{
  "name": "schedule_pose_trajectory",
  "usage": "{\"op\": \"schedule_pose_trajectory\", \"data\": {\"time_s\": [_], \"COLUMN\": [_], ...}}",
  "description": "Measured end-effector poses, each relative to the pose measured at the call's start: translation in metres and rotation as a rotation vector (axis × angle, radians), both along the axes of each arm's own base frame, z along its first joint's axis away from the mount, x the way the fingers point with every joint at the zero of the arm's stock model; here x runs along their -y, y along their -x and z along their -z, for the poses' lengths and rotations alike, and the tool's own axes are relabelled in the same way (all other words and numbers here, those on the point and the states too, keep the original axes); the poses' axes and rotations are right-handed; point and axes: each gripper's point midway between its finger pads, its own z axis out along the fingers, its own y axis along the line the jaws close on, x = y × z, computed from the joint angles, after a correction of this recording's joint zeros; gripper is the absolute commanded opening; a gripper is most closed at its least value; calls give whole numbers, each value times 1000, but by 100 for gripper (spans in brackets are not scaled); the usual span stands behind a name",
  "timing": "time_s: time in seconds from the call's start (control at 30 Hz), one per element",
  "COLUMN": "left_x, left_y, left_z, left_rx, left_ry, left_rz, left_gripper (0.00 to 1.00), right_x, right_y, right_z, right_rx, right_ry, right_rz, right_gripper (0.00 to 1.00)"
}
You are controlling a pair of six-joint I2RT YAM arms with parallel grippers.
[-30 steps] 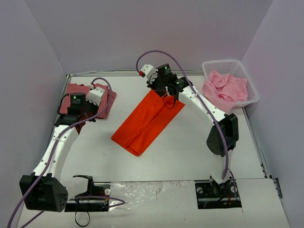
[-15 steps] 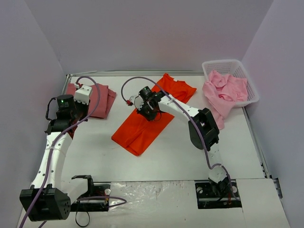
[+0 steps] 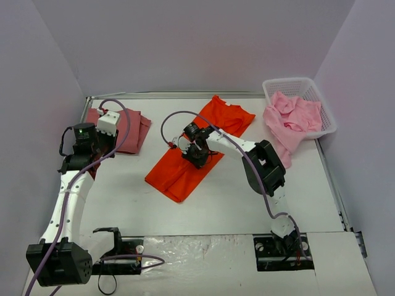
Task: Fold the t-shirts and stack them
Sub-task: Rotate the tshirt 90 degrees
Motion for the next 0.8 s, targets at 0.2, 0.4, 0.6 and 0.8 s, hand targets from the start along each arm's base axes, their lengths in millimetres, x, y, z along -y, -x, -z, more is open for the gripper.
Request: {"op": "schedule_pose_trajectory", "data": {"time_s": [0.2, 0.4, 0.6, 0.8], "left_x": [0, 6, 11, 16], "left_y": [0, 1, 2, 3], "left_z": [0, 3, 6, 8], "left_rx": [-1, -8, -20, -29], "left_ry": [9, 27, 45, 62], "left_rz": [6, 33, 59, 82], "left_gripper": [25, 25, 26, 26], "right_x": [4, 25, 57, 99], "right_y": [4, 22, 42, 42], "right_z": [1, 2, 3, 3], "right_rx": [20, 13, -30, -84], "right_ry": [-17, 2, 39, 78], "right_rz": [-8, -11, 15, 99], "right_gripper": [0, 0, 0, 0]}}
